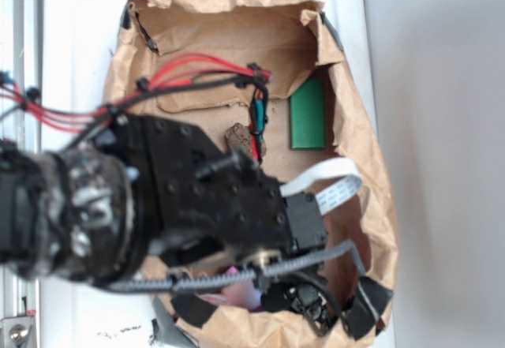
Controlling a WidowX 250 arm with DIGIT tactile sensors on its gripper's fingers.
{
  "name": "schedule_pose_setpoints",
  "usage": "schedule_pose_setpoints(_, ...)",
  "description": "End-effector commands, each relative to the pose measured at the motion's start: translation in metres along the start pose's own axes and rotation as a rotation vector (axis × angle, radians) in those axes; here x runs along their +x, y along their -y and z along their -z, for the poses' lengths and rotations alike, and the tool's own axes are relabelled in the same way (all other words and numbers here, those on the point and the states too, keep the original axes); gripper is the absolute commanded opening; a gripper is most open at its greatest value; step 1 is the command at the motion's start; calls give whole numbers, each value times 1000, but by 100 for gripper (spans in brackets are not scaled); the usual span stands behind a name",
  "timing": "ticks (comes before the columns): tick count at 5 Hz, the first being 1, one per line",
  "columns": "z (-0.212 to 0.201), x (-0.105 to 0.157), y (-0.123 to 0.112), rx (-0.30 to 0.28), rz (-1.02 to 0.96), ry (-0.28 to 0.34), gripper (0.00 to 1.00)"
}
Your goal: Grab the pink bunny.
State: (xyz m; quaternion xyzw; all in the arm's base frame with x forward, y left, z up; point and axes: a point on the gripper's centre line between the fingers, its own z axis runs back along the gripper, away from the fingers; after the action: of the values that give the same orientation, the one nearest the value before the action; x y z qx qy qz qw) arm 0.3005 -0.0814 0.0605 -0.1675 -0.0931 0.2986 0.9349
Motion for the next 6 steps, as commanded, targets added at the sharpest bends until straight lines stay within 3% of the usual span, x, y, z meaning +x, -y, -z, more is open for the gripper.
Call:
schedule_pose_setpoints(1,12,-12,7,39,142,55,100)
schedule_pose_setpoints(2,15,-9,7,59,164,60,100)
schedule_pose_setpoints(3,10,-5,5,57,121,63,0)
schedule_pose_setpoints(5,-13,3,-4,11,54,53,0)
schedule_pose_setpoints(6,-34,19,-15,-15,40,88,0)
